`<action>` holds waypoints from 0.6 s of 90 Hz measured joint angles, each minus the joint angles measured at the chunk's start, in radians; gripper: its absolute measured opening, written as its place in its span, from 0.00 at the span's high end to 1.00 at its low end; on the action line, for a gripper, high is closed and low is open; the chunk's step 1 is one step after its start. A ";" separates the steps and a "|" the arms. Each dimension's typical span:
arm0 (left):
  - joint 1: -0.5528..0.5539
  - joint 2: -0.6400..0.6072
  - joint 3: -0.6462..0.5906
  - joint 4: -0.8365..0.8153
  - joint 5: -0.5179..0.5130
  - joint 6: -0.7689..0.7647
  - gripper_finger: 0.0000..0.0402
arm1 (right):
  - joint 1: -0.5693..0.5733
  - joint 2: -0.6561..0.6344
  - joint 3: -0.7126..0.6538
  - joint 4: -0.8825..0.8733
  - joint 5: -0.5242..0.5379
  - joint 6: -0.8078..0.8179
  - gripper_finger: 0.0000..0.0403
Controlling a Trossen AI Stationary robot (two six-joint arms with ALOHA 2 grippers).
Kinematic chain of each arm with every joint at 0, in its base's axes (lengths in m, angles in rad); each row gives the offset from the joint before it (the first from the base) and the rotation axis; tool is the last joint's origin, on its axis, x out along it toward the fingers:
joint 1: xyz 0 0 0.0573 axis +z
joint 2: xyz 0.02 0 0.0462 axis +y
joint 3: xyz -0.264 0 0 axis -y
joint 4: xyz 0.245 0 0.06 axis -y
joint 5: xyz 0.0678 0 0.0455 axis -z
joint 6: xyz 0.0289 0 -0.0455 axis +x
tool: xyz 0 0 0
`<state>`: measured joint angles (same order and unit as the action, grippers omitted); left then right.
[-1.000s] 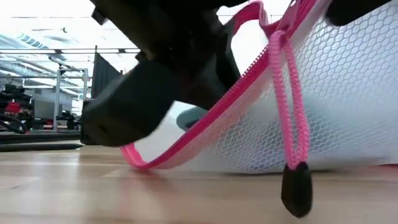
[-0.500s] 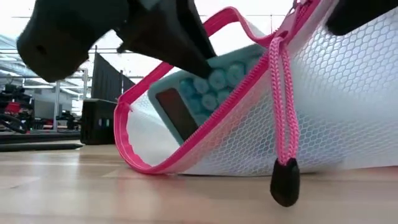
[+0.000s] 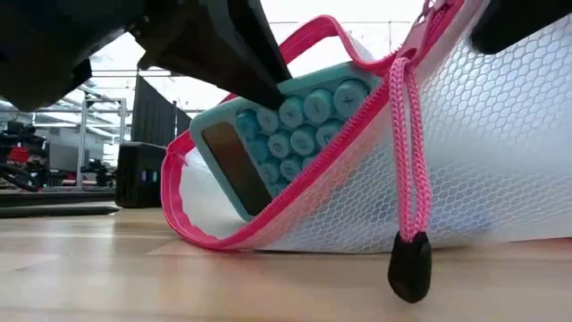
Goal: Unpack backpack
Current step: Remove the blue calculator from the white zip bag
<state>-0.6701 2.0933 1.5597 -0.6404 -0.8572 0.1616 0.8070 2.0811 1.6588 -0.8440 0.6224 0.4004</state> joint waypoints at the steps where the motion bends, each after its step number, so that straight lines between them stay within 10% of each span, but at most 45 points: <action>1: 0.001 0.000 0.000 0.002 0.004 0.000 0.86 | 0.000 0.000 0.000 0.000 0.000 0.000 1.00; 54: 0.068 0.000 0.001 0.037 0.162 -0.073 0.75 | -0.001 0.000 0.000 0.002 0.001 0.000 1.00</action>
<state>-0.6021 2.0930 1.5604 -0.6037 -0.6947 0.0889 0.8062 2.0811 1.6588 -0.8421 0.6229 0.4004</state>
